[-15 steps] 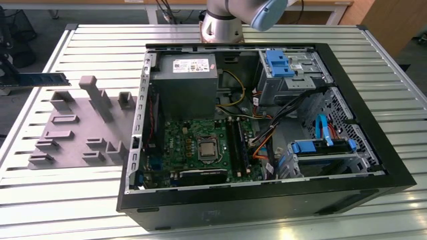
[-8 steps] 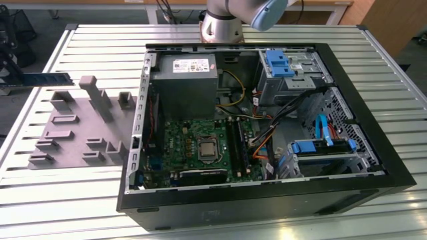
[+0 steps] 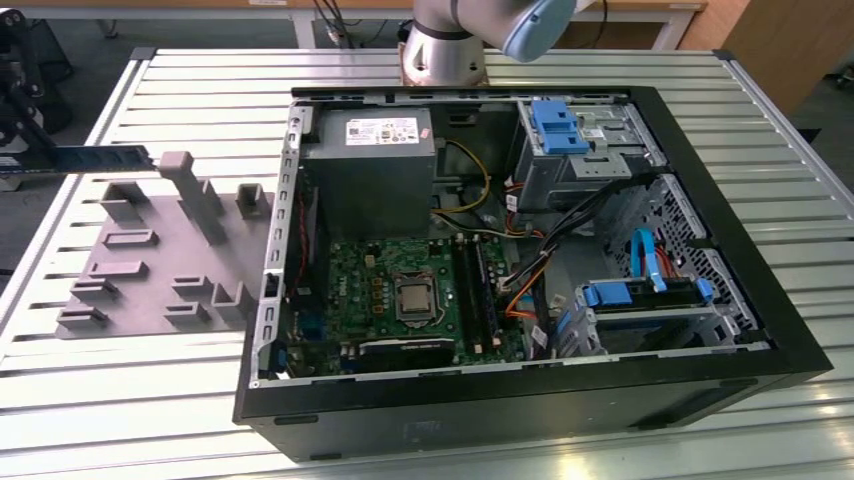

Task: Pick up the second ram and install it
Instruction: 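Pick up the second ram and move it above second insertion slot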

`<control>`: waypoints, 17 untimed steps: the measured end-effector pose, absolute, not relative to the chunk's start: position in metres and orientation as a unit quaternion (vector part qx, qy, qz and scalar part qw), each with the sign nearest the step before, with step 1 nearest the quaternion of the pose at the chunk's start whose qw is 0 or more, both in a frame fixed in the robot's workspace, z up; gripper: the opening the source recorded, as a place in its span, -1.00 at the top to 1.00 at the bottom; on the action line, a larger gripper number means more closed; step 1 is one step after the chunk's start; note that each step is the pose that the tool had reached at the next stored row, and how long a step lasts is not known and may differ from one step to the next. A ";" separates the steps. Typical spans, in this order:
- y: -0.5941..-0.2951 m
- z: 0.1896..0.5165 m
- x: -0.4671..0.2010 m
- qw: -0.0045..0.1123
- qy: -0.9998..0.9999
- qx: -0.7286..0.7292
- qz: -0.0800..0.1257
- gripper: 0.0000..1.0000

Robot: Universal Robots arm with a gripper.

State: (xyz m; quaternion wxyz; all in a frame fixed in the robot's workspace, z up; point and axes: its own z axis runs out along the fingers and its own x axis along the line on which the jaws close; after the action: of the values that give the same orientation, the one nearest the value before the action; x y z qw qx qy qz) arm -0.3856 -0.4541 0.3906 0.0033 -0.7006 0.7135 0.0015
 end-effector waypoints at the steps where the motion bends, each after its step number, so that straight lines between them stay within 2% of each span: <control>1: -0.454 0.391 -0.385 0.003 0.714 -0.701 0.001 0.72; 17: -0.454 0.391 -0.371 0.003 0.713 -0.701 0.001 0.72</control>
State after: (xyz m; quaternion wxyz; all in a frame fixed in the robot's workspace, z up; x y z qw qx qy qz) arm -0.3708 -0.4541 0.3906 0.0033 -0.7007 0.7135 0.0014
